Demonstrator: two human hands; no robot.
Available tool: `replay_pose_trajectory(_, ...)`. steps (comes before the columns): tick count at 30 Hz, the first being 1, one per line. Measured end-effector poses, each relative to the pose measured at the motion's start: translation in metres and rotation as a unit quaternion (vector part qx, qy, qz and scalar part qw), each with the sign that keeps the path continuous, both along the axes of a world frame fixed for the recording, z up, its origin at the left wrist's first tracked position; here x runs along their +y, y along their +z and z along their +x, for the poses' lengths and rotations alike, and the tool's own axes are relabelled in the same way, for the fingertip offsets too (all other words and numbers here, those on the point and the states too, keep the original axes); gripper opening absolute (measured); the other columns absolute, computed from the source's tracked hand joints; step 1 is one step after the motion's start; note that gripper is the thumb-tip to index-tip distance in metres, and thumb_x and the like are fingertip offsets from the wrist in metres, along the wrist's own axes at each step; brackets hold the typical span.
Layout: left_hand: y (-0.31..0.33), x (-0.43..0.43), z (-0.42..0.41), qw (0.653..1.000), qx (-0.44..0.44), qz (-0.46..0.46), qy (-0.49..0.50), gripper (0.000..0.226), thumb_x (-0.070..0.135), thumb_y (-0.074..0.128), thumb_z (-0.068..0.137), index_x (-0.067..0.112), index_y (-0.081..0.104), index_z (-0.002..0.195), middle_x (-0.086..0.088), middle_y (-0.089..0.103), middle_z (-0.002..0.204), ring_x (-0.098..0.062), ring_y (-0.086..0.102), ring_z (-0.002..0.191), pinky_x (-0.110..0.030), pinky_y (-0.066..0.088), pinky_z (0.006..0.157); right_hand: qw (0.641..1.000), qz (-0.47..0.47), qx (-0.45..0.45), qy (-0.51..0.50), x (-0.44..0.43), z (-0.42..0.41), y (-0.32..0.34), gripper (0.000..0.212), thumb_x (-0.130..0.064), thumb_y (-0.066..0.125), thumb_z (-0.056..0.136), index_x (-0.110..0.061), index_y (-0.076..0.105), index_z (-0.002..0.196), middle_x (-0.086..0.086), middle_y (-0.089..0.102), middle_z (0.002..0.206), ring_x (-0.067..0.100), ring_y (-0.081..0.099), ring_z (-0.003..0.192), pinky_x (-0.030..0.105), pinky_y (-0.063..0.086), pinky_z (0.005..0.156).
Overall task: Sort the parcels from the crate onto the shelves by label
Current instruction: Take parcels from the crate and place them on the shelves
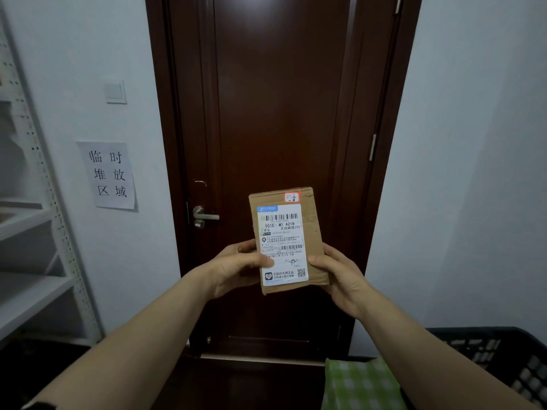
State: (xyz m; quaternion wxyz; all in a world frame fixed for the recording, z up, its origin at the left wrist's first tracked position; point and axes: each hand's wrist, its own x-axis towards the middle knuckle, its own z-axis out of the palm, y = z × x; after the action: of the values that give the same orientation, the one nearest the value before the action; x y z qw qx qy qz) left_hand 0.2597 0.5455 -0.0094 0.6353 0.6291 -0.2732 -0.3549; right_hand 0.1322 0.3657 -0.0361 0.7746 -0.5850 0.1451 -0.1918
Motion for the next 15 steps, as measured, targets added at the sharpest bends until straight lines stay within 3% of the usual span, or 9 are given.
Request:
replay_pose_trajectory(3, -0.006, 0.009, 0.006, 1.000, 0.000, 0.012, 0.009, 0.050, 0.018, 0.081, 0.071, 0.020, 0.062, 0.117, -0.001, 0.071, 0.112, -0.020, 0.063, 0.113, -0.048, 0.045, 0.103, 1.000, -0.005, 0.008, 0.020, 0.006, 0.006, -0.002, 0.050, -0.006, 0.070, 0.075, -0.013, 0.060, 0.124, 0.007, 0.073, 0.102, 0.018, 0.069, 0.087, 0.029, 0.051, 0.073)
replay_pose_trajectory(8, -0.016, 0.041, 0.017, 0.997, 0.002, 0.050, 0.058, 0.048, 0.012, 0.075, 0.077, 0.016, 0.059, 0.121, 0.000, 0.071, 0.111, -0.017, 0.065, 0.109, -0.043, 0.047, 0.100, 0.997, -0.002, 0.037, 0.074, 0.025, 0.034, -0.018, 0.073, -0.013, 0.076, 0.058, -0.012, 0.055, 0.128, 0.010, 0.073, 0.104, 0.027, 0.069, 0.096, 0.037, 0.052, 0.079)
replay_pose_trajectory(12, -0.024, 0.091, 0.039, 0.988, 0.017, 0.086, 0.123, 0.056, 0.009, 0.077, 0.073, 0.017, 0.056, 0.125, 0.003, 0.071, 0.111, -0.013, 0.066, 0.105, -0.032, 0.056, 0.085, 0.988, -0.013, 0.055, 0.144, 0.063, 0.080, -0.026, 0.069, -0.008, 0.074, 0.058, -0.010, 0.056, 0.124, 0.013, 0.073, 0.100, 0.030, 0.068, 0.095, 0.045, 0.053, 0.085)
replay_pose_trajectory(15, -0.031, 0.137, 0.056, 0.982, 0.024, 0.103, 0.159, 0.064, 0.016, 0.081, 0.065, 0.020, 0.058, 0.125, 0.004, 0.070, 0.114, -0.014, 0.062, 0.112, -0.041, 0.049, 0.099, 0.981, -0.022, 0.066, 0.179, 0.106, 0.114, -0.027, 0.061, -0.008, 0.074, 0.062, -0.011, 0.058, 0.121, 0.012, 0.073, 0.099, 0.029, 0.068, 0.095, 0.046, 0.052, 0.088)
